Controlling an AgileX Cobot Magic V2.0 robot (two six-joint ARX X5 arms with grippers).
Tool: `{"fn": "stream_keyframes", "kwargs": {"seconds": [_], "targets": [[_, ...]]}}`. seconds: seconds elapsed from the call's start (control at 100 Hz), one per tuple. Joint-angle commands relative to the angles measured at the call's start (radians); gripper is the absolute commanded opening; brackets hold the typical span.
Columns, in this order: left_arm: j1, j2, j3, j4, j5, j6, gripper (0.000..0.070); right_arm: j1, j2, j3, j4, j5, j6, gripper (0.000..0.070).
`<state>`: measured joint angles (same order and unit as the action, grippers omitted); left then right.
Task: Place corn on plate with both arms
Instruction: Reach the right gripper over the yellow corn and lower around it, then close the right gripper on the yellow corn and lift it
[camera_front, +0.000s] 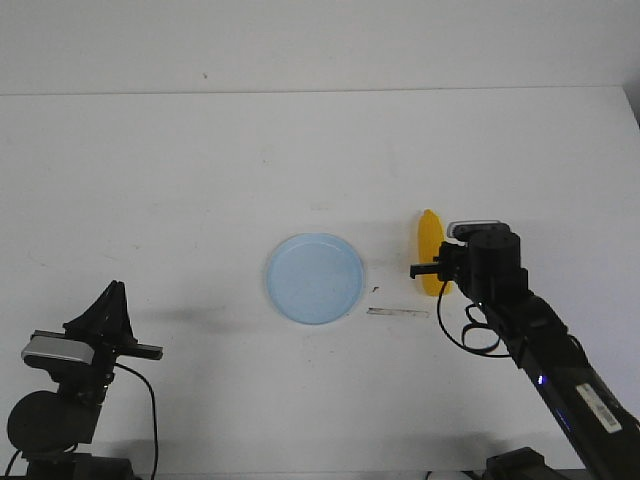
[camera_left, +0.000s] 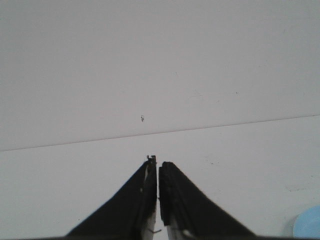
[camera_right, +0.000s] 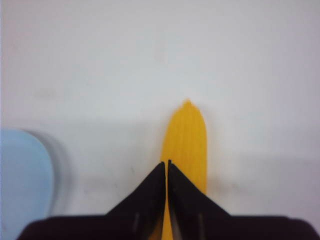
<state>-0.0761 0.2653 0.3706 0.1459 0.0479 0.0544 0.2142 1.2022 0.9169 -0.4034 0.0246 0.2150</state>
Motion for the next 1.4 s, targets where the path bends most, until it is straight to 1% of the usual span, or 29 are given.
{"fn": "stream_keyframes", "kwargs": {"seconds": [0.0, 0.12, 0.31, 0.36, 0.39, 0.42, 0.53, 0.57, 0.6, 0.9, 1.39], "targets": [[0.000, 0.000, 0.011, 0.012, -0.003, 0.009, 0.0001, 0.003, 0.059, 0.080, -0.079, 0.008, 0.063, 0.0006], [0.000, 0.000, 0.011, 0.012, -0.003, 0.009, 0.0001, 0.003, 0.174, 0.222, -0.228, 0.008, 0.080, 0.0006], [0.000, 0.000, 0.011, 0.012, -0.003, 0.009, 0.0001, 0.003, 0.328, 0.399, -0.395, 0.003, 0.084, 0.0010], [0.000, 0.000, 0.011, 0.012, -0.003, 0.009, 0.0001, 0.003, 0.365, 0.433, -0.425, 0.003, 0.084, 0.0028], [0.000, 0.000, 0.011, 0.012, -0.003, 0.009, 0.0001, 0.003, 0.386, 0.450, -0.437, 0.003, 0.084, 0.0067], [0.000, 0.000, 0.011, 0.012, -0.003, 0.009, 0.0001, 0.003, 0.401, 0.459, -0.440, 0.003, 0.085, 0.0131], [0.000, 0.000, 0.011, 0.012, -0.003, 0.009, 0.0001, 0.003, 0.439, 0.464, -0.432, 0.002, 0.099, 0.0467], [0.000, 0.000, 0.011, 0.012, -0.003, 0.009, 0.0001, 0.003, 0.444, 0.463, -0.431, 0.005, 0.099, 0.0520], [0.000, 0.000, 0.011, 0.012, -0.003, 0.009, 0.0001, 0.003, 0.448, 0.463, -0.430, 0.006, 0.099, 0.0538], [0.000, 0.000, 0.011, 0.012, -0.003, 0.009, 0.0001, 0.000, 0.483, 0.463, -0.384, 0.008, 0.098, 0.0538], [0.000, 0.000, 0.011, 0.012, -0.003, 0.009, 0.0001, -0.031, 0.595, 0.456, -0.377, 0.003, 0.095, 0.0537]]}}
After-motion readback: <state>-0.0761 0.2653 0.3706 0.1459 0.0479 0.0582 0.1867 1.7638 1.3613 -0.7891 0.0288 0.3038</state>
